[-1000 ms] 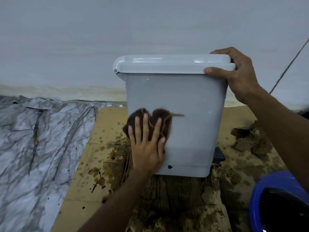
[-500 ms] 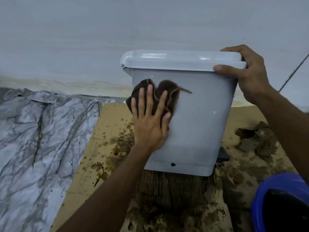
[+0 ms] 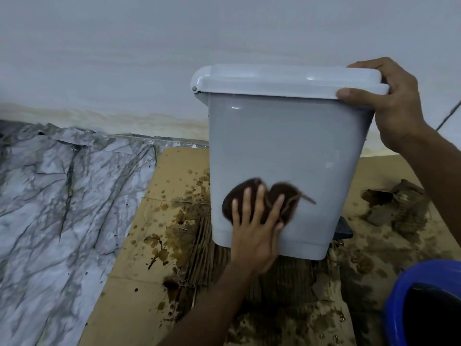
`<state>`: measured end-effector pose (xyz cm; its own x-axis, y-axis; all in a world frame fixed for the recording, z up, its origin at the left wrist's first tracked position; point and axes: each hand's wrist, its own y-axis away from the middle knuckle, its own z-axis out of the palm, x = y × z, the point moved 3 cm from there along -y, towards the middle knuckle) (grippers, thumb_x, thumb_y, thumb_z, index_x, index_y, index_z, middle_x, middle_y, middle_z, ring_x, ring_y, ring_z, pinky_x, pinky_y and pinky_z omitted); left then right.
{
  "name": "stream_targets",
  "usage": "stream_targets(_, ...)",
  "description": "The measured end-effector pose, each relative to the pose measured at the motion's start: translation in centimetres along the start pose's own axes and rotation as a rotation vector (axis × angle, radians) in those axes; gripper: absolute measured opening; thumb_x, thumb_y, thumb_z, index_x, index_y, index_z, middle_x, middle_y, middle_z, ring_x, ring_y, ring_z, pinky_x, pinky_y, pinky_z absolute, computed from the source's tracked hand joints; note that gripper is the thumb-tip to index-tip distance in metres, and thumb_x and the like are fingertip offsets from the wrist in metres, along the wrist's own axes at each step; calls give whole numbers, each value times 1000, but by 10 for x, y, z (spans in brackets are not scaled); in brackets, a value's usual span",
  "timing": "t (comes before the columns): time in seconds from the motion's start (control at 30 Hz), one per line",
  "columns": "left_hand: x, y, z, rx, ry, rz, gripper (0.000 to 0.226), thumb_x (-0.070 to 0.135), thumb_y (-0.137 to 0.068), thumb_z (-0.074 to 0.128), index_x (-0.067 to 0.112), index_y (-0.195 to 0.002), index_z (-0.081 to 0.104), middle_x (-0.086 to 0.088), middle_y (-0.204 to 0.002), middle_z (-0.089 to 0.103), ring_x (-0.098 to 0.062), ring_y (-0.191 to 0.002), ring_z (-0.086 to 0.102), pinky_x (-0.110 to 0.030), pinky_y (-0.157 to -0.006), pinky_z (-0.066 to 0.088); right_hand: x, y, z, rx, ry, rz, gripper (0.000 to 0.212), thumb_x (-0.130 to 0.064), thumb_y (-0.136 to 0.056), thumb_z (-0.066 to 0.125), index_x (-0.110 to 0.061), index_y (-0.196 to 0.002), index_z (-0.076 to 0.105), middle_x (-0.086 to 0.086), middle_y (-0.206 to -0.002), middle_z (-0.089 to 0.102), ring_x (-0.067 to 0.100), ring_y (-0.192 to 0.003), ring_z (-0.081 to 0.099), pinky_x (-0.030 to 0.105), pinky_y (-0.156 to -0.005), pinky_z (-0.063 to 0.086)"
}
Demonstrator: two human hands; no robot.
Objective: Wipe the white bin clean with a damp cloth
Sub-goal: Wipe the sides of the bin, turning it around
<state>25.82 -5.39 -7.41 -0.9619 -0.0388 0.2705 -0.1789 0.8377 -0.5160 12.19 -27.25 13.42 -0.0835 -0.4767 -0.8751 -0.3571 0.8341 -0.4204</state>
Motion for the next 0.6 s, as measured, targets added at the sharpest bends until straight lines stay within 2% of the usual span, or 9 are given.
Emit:
stream_targets(0.07, -3, -45, -19, 67, -19, 81, 58, 41, -106, 30, 29, -161, 15, -8, -171, -1, -32, -157, -5, -52, -125, -8, -2, 1, -1, -4, -2, -3, 37, -32, -71, 84, -30, -103, 65, -12, -110, 66, -2, -98, 62, 19, -79, 51)
stream_targets(0.1, -8, -63, -28, 122, -22, 47, 57, 41, -105, 32, 26, -160, 21, -10, -170, 5, -31, -157, -4, -53, -125, -6, -3, 1, -1, -6, -2, -3, 38, -33, -71, 84, -29, -103, 65, -12, -110, 66, -2, -98, 62, 19, -79, 51)
stream_targets(0.23, -31, -67, -35, 305, 65, -252, 60, 35, -103, 41, 15, -158, 30, -22, -168, 10, -38, -157, 2, -62, -124, 7, -1, 1, 0, -6, -7, 2, 43, -34, -69, 84, -24, -106, 66, -10, -111, 66, 0, -98, 63, 18, -78, 51)
stream_targets(0.3, -28, -28, -20, 292, 136, -378, 62, 31, -103, 43, 16, -160, 24, -21, -169, 6, -39, -157, 0, -63, -123, 10, -1, 0, 0, -2, -15, 5, 43, -33, -68, 85, -23, -106, 66, -10, -112, 66, -1, -98, 63, 18, -78, 51)
stream_targets(0.4, -9, 36, 8, 165, 196, -456, 64, 31, -105, 38, 22, -163, 13, -13, -171, -6, -38, -156, -8, -66, -121, 10, 0, 1, 0, 2, -18, 1, 43, -30, -70, 85, -21, -108, 65, -10, -111, 67, 0, -97, 63, 19, -78, 52)
stream_targets(0.5, 3, 49, 21, 136, 218, -551, 66, 34, -106, 33, 29, -163, 0, -11, -170, -11, -40, -155, -12, -66, -121, 6, 1, 3, 0, 3, -22, -1, 42, -28, -72, 85, -21, -108, 65, -7, -112, 67, 2, -98, 64, 20, -78, 53)
stream_targets(0.53, 6, 40, 19, 145, 209, -544, 66, 34, -106, 32, 28, -163, 0, -12, -170, -11, -41, -155, -12, -65, -121, 4, 1, 3, -1, 3, -23, -1, 42, -29, -71, 85, -22, -107, 66, -7, -112, 67, 3, -98, 64, 20, -78, 53)
stream_targets(0.6, 13, 11, 10, 142, 153, -395, 63, 36, -107, 31, 25, -163, 5, -14, -170, -7, -41, -155, -9, -61, -123, 1, 0, 3, -1, 7, -24, 6, 44, -31, -69, 86, -22, -107, 66, -8, -112, 67, 3, -98, 64, 21, -78, 53)
